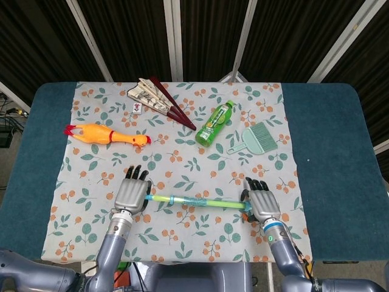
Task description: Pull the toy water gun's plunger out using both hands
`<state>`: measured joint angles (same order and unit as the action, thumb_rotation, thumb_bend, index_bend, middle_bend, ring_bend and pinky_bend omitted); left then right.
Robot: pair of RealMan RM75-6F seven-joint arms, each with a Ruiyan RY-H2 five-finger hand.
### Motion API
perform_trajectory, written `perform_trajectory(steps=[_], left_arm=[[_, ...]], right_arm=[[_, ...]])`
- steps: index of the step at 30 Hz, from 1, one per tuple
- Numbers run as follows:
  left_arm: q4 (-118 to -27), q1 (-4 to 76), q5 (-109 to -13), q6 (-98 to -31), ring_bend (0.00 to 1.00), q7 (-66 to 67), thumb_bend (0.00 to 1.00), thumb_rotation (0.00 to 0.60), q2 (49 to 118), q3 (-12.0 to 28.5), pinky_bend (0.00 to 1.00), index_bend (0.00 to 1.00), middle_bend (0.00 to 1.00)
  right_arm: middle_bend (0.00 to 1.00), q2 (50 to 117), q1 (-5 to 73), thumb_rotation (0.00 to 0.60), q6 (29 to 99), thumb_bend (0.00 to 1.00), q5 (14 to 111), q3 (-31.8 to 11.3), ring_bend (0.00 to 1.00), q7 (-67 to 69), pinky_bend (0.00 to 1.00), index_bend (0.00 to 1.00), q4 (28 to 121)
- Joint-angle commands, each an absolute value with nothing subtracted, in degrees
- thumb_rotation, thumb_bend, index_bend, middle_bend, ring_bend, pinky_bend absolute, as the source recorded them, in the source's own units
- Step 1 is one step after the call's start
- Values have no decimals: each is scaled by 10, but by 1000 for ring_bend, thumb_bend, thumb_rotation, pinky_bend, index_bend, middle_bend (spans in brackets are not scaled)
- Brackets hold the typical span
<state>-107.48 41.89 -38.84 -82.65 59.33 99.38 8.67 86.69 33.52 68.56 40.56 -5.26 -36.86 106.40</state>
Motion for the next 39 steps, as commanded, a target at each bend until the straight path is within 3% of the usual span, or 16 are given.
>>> perform_trajectory(steps=[1, 12, 39], left_arm=[[-1075, 419, -389, -826, 0, 593, 477, 600, 994, 86, 62, 590, 156], [-1077, 418, -388, -822, 0, 587, 477, 600, 987, 85, 62, 590, 156], [-1110, 398, -396, -812, 0, 558, 477, 600, 933, 64, 61, 598, 157]], right_arm=[[7, 871, 337, 600, 686, 307, 404, -53, 0, -369, 0, 437, 1059], [35, 877, 341, 600, 690, 328, 396, -58, 0, -370, 0, 613, 1049], [39, 818, 345, 600, 705, 332, 371, -80, 0, -377, 0, 617, 1052]])
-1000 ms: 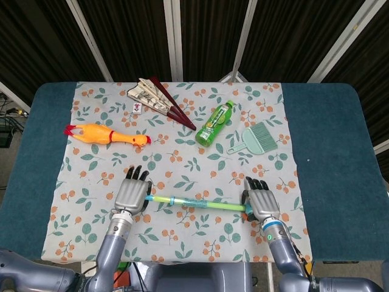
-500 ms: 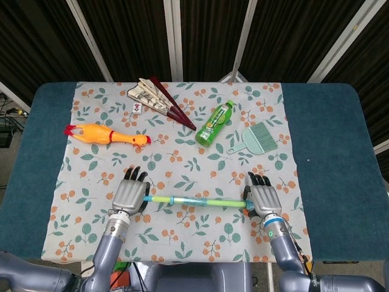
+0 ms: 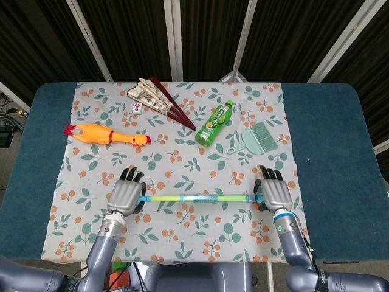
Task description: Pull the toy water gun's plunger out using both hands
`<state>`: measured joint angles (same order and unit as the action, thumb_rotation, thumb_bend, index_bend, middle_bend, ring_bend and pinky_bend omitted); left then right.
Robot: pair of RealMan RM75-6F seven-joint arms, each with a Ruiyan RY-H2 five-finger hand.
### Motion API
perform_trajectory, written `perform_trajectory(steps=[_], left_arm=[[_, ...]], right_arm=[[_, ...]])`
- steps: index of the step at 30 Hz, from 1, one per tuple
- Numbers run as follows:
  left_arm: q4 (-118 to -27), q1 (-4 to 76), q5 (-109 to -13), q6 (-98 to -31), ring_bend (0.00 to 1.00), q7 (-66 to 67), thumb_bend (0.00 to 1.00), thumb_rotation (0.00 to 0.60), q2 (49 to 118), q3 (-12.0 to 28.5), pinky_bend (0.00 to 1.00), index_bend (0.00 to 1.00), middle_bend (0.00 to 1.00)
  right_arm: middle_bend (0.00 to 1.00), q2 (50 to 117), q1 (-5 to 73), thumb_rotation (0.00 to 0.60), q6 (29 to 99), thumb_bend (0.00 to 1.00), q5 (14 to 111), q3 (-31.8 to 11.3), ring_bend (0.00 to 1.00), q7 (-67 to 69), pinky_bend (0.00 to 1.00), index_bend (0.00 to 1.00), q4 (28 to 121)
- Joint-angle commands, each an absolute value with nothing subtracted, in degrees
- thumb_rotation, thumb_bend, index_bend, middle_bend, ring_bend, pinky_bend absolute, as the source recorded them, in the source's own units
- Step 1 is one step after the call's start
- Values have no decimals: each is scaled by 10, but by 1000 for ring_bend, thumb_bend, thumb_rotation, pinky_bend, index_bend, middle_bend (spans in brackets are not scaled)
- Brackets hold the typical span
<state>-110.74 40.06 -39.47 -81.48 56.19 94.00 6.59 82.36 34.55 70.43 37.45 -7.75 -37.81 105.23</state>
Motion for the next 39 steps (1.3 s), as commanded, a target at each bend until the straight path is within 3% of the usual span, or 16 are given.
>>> perform_trajectory(steps=[1, 39], left_arm=[[-1112, 397, -396, -811, 0, 556, 477, 600, 929, 63, 61, 599, 157], [-1071, 356, -414, -740, 0, 444, 478, 600, 789, 40, 62, 608, 157]], right_arm=[[39, 815, 345, 600, 705, 332, 370, -80, 0, -378, 0, 617, 1053], [41, 782, 344, 600, 725, 332, 347, -76, 0, -403, 0, 617, 1028]])
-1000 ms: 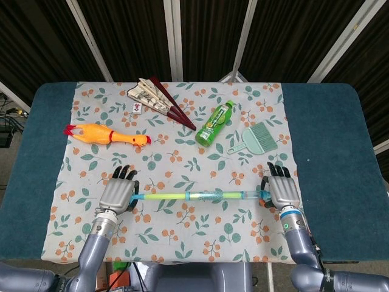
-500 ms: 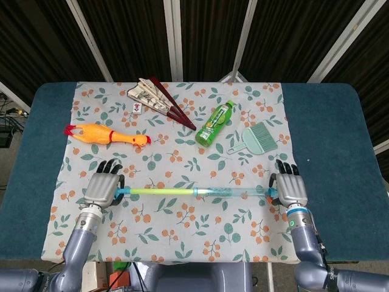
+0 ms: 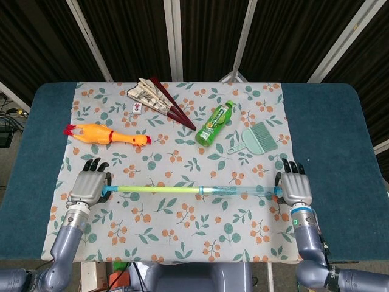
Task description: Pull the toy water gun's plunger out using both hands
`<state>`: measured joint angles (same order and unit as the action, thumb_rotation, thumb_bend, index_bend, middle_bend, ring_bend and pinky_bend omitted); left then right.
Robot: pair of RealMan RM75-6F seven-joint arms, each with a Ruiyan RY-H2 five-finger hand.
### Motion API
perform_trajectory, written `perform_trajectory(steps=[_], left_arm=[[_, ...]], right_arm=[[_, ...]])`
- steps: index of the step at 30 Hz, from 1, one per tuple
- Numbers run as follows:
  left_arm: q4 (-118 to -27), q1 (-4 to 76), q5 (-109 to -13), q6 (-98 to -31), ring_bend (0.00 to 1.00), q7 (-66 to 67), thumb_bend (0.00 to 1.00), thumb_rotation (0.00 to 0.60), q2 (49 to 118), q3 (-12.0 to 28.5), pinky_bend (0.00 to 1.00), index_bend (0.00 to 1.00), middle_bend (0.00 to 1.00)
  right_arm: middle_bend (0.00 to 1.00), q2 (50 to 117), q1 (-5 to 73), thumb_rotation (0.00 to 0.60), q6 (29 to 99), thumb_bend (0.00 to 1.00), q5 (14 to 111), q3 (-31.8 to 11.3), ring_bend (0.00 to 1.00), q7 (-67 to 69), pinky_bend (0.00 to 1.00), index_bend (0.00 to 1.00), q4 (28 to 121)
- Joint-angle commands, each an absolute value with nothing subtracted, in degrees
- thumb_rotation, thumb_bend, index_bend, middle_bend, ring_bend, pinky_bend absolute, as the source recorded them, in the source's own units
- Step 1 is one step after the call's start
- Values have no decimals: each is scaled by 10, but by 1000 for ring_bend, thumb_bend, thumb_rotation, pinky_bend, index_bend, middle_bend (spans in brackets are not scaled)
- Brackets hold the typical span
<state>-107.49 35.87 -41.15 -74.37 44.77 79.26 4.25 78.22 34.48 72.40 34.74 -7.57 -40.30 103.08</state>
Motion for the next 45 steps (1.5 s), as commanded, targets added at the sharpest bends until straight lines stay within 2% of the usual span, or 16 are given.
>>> perform_trajectory(steps=[1, 12, 33, 35, 38, 40, 43, 45], left_arm=[[-1070, 355, -415, -739, 0, 442, 478, 600, 787, 38, 62, 608, 157], [-1064, 343, -426, -731, 0, 422, 478, 600, 759, 33, 62, 608, 156], [-1065, 337, -430, -729, 0, 423, 478, 600, 755, 30, 61, 598, 152], [-1065, 336, -430, -729, 0, 422, 462, 600, 755, 31, 61, 497, 120], [-1066, 336, -430, -726, 0, 419, 364, 600, 756, 32, 56, 291, 36], [-1067, 336, -430, -721, 0, 417, 292, 600, 754, 31, 51, 189, 4], [-1069, 337, -431, -716, 0, 418, 155, 600, 752, 28, 50, 62, 0], [-1071, 338, -429, -714, 0, 420, 108, 600, 749, 27, 50, 40, 0]], right_arm=[[42, 781, 344, 600, 725, 333, 346, -76, 0, -402, 0, 617, 1027], [42, 773, 340, 600, 718, 332, 343, -78, 0, -398, 0, 617, 1016], [42, 759, 335, 600, 706, 331, 338, -84, 0, -386, 0, 616, 1002], [42, 758, 335, 600, 704, 332, 341, -83, 0, -384, 0, 538, 1002], [11, 756, 333, 600, 699, 332, 349, -78, 0, -382, 0, 150, 1003], [0, 753, 331, 600, 693, 331, 360, -74, 0, -375, 0, 12, 1002], [0, 750, 330, 600, 689, 331, 370, -68, 0, -375, 0, 0, 1001], [0, 748, 328, 600, 687, 332, 375, -68, 0, -369, 0, 0, 1002]])
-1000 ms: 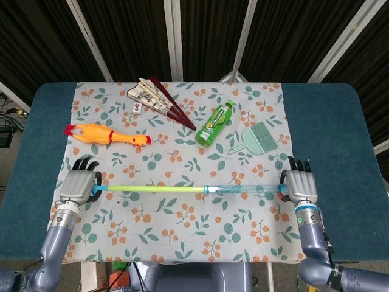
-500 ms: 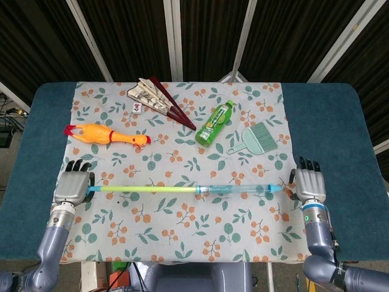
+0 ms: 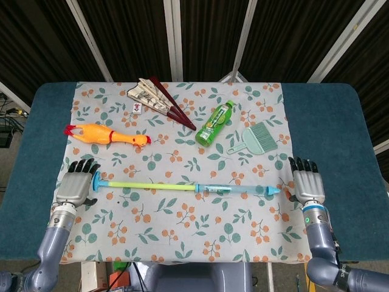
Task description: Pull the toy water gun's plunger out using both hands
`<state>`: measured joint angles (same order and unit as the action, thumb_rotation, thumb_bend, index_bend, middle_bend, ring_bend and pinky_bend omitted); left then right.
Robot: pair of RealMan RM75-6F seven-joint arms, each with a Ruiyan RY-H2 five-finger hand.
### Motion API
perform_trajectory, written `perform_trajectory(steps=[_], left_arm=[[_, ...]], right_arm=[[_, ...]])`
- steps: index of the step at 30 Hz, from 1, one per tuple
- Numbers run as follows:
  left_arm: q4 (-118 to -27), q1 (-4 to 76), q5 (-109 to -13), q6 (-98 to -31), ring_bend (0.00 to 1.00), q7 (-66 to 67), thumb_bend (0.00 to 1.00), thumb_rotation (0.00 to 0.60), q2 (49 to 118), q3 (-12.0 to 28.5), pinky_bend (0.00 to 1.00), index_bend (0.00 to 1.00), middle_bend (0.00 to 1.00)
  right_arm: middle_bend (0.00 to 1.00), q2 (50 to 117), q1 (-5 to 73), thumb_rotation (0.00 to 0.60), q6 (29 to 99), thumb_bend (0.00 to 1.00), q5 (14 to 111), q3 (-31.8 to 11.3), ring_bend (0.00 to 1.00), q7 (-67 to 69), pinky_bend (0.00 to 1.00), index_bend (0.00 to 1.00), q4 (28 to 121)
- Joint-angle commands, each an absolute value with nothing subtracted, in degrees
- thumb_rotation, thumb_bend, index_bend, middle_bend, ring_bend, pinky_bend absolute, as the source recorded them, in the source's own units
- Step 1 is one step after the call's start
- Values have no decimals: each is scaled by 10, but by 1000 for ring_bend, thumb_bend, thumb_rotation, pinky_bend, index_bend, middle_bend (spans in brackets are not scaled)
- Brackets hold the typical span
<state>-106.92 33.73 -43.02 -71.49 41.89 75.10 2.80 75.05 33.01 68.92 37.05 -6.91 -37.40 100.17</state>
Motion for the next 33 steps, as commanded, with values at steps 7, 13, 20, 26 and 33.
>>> perform_trajectory(steps=[7, 13, 20, 26, 33], left_arm=[[-1082, 330, -432, -712, 0, 387, 100, 600, 733, 38, 49, 35, 0], [-1102, 302, -459, -704, 0, 307, 100, 600, 699, 40, 49, 48, 0], [-1121, 232, -591, -717, 0, 172, 100, 600, 627, 3, 47, 49, 0], [-1104, 160, -756, -781, 0, 68, 100, 600, 576, -52, 41, 48, 0], [-1032, 85, -885, -868, 0, -4, 100, 600, 558, -103, 4, 16, 0]], right_arm=[[0, 736, 323, 600, 686, 331, 387, -71, 0, -353, 0, 0, 1012], [0, 710, 305, 600, 688, 331, 424, -64, 0, -319, 0, 0, 1038], [0, 654, 255, 600, 703, 331, 515, -46, 0, -228, 0, 0, 1086], [0, 592, 187, 600, 746, 332, 642, -6, 0, -131, 0, 0, 1138], [0, 556, 107, 600, 819, 331, 805, 60, 0, -69, 0, 0, 1131]])
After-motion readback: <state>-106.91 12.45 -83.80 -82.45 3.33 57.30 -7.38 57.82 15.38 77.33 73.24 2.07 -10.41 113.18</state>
